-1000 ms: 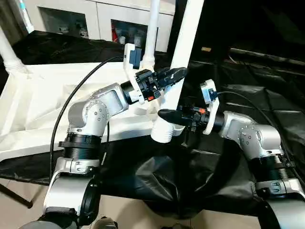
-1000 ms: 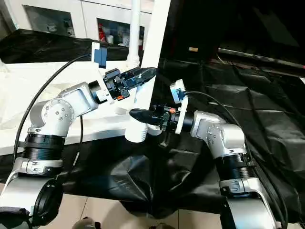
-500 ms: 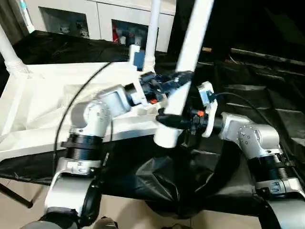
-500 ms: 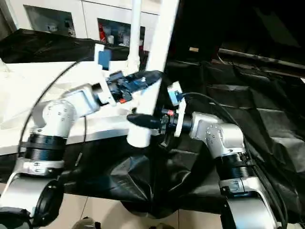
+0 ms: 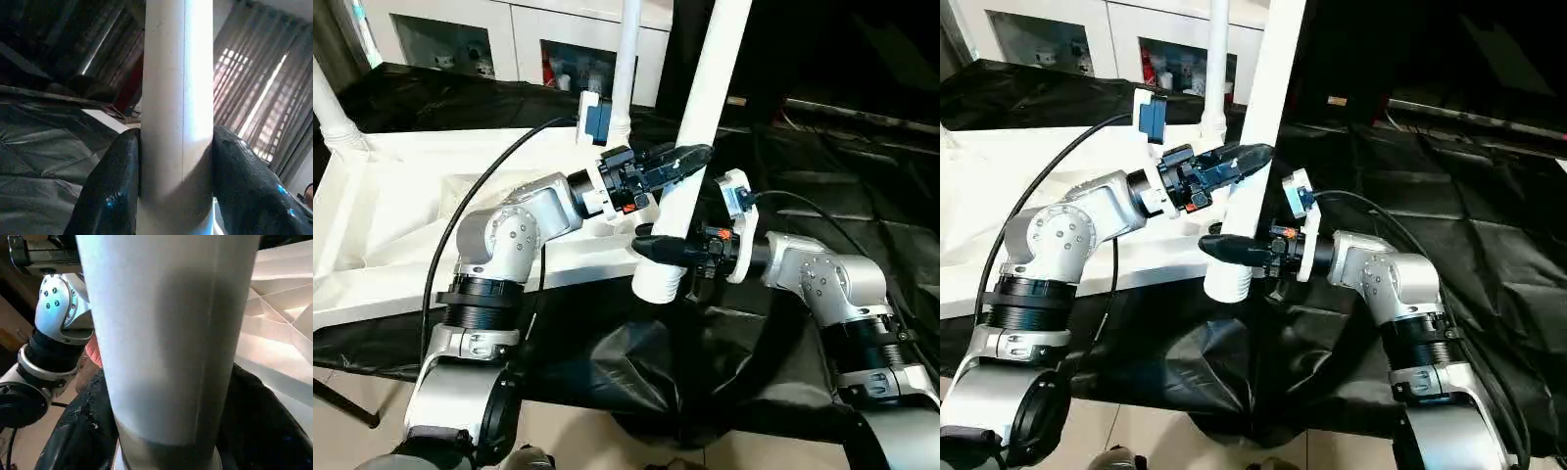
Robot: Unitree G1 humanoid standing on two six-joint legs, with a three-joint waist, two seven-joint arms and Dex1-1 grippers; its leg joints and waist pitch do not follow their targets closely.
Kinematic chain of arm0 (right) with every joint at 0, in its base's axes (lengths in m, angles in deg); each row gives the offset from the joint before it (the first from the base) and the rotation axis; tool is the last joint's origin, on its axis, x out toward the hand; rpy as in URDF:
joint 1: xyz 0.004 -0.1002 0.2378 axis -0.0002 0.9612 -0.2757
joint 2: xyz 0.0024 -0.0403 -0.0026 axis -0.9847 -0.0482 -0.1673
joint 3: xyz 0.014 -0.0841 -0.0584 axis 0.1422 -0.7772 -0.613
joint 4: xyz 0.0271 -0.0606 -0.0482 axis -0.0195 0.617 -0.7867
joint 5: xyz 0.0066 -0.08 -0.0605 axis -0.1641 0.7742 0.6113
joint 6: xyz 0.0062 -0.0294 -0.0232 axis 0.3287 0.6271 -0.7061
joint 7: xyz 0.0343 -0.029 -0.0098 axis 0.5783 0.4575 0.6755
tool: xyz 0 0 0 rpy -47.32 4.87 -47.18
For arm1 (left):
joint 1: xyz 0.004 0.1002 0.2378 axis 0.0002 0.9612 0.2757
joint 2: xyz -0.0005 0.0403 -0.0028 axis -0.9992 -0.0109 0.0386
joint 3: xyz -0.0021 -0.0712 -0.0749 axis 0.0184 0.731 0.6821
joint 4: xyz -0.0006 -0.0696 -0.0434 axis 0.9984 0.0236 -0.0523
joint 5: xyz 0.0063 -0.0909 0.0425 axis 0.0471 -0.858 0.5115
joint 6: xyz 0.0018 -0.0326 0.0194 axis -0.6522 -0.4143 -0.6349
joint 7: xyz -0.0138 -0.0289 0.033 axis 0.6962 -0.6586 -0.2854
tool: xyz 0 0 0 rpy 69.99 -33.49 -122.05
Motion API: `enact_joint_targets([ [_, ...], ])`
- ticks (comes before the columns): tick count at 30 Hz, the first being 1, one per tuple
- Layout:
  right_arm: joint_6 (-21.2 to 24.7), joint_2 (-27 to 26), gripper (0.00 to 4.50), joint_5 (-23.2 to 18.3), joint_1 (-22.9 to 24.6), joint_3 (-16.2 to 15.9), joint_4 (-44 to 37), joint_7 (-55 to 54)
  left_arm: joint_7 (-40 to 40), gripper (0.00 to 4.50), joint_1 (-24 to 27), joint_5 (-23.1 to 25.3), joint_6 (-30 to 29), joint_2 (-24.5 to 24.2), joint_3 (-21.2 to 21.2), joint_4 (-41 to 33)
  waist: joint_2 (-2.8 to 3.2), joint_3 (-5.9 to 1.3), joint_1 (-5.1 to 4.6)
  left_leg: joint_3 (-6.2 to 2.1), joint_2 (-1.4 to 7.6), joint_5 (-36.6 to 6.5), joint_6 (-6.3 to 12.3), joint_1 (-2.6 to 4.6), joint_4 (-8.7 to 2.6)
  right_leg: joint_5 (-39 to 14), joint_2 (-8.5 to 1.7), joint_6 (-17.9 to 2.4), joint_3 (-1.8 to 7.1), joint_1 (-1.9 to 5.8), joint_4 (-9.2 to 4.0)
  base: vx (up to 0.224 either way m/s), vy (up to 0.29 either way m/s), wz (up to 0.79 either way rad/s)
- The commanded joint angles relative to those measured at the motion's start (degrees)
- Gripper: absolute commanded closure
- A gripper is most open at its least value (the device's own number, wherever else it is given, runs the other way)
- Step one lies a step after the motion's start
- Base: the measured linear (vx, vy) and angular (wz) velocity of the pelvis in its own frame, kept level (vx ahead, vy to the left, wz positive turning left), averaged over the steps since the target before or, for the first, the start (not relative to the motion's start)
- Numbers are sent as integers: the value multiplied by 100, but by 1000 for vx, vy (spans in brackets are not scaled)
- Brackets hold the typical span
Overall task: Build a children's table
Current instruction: Insert table leg to table base
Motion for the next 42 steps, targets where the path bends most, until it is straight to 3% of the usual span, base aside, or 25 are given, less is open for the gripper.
enact_joint_targets([
  [1, 33, 69, 182, -14, -155, 146, 62, -79, 81, 265, -13, -93, -5, -4, -54, -130, 12, -406, -1, -41, 103, -614, 44, 65, -359, -640, -331, -1088, 265, 348, -433, 0, 0, 0],
  [8, 64, 63, 242, -65, -149, 165, 51, -70, 113, 265, -15, -96, -26, -17, -60, -133, 18, -406, -6, -40, 102, -628, 36, 71, -359, -647, -329, -1093, 264, 344, -432, 0, 0, 0],
  [15, 59, 48, 255, -78, -143, 166, 38, -82, 103, 266, -20, -40, 50, -32, -83, -101, 27, -410, -2, -42, 105, -627, 24, 71, -361, -592, -330, -1110, 264, 349, -428, 0, 0, 0],
  [18, 56, 40, 256, -76, -160, 174, 55, -81, 53, 266, -30, 68, 181, -38, -112, -67, 3, -411, 0, -41, 102, -616, 32, 63, -358, -633, -335, -1076, 267, 356, -435, 0, 0, 0],
  [20, 48, 37, 256, -72, -173, 181, 76, -76, -17, 210, -66, 58, 160, -18, -72, -17, 9, -410, 1, -41, 103, -598, 34, 67, -357, -629, -334, -1076, 265, 351, -426, 0, 0, 0],
  [23, 23, 9, 256, -84, -177, 210, 95, -87, -164, 194, -124, 13, 351, 85, 121, 63, -9, -409, 1, -38, 98, -556, 64, 57, -351, -588, -335, -1094, 265, 354, -430, 0, 0, 0],
  [24, 22, -48, 256, -148, -182, 300, 92, -156, -267, 187, -132, 192, 860, 163, 176, 111, -5, -413, 3, -38, 97, -559, 61, 58, -349, -585, -334, -1094, 265, 358, -425, 0, 0, 0],
  [25, 22, -48, 257, -148, -182, 300, 92, -156, -267, 177, -132, 192, 860, 163, 176, 111, -45, -409, 7, -37, 99, -574, 80, 53, -351, -702, -349, -1045, 268, 362, -447, 0, 0, 0],
  [26, 26, -108, 257, -206, -186, 389, 91, -241, -389, 172, -174, 180, 1298, 305, 382, 182, -36, -411, 6, -42, 108, -564, 75, 55, -353, -699, -353, -1033, 270, 358, -443, 0, 0, 0],
  [27, 8, -135, 257, -220, -181, 432, 82, -299, -509, 172, -231, 13, 1466, 432, 630, 217, -78, -413, -6, -37, 105, -545, 87, 52, -344, -658, -347, -1038, 267, 362, -436, 0, 0, 0],
  [28, -29, -172, 257, -225, -175, 483, 72, -381, -648, 170, -296, -216, 1581, 562, 917, 251, -74, -412, -6, -34, 108, -533, 80, 55, -344, -628, -352, -1066, 269, 360, -434, 0, 0, 0],
  [29, -29, -172, 257, -225, -175, 483, 72, -381, -648, 170, -296, -216, 1581, 562, 917, 251, -73, -414, -9, -36, 113, -539, 71, 60, -344, -579, -348, -1091, 265, 351, -429, 0, 0, 0],
  [33, -314, -409, 257, -251, -150, 849, 126, -940, -990, 170, -359, -786, 1633, 680, 1554, 244, -91, -406, -23, -30, 102, -563, 41, 60, -343, -576, -346, -1102, 269, 332, -417, 0, 0, 0],
  [34, -593, -489, 257, -123, -149, 984, 244, -1288, -979, 170, -347, -817, 1618, 562, 1637, 287, -83, -407, -15, -28, 98, -582, 35, 71, -344, -622, -342, -1095, 262, 328, -426, 0, 0, 0],
  [36, -729, -526, 257, -38, -141, 1036, 289, -1458, -974, 170, -333, -792, 1655, 499, 1636, 323, -57, -411, -21, -32, 101, -565, -9, 90, -352, -688, -329, -1025, 260, 315, -428, 0, 0, 0],
  [37, -974, -526, 257, 173, -107, 1036, 345, -1701, -916, 170, -267, -416, 1748, 313, 1397, 406, -50, -405, -23, -37, 103, -560, -39, 92, -364, -713, -324, -956, 259, 309, -446, 0, 0, 0],
  [38, -1414, -497, 257, 588, -50, 981, 435, -2155, -810, 170, -117, 667, 2158, -60, 680, 601, -34, -404, -31, -52, 119, -552, -105, 113, -386, -837, -313, -695, 262, 282, -454, 0, 0, 0],
  [39, -1725, -454, 257, 870, -14, 891, 444, -2367, -784, 170, -42, 1291, 2403, -281, 217, 728, -34, -404, -31, -52, 119, -552, -105, 113, -386, -837, -313, -695, 262, 282, -454, 0, 0, 0],
  [40, -1929, -425, 257, 1053, 9, 828, 443, -2497, -776, 170, 2, 1683, 2567, -419, -82, 813, -44, -403, -20, -62, 127, -546, -139, 114, -394, -944, -333, -546, 263, 279, -466, 0, 0, 0],
  [42, -2083, -478, 257, 1191, 35, 886, 386, -2822, -619, 170, 118, 2167, 2809, -679, -581, 925, -32, -417, -18, -61, 127, -461, -201, 129, -397, -787, -337, -515, 271, 290, -439, 0, 0, 0],
])
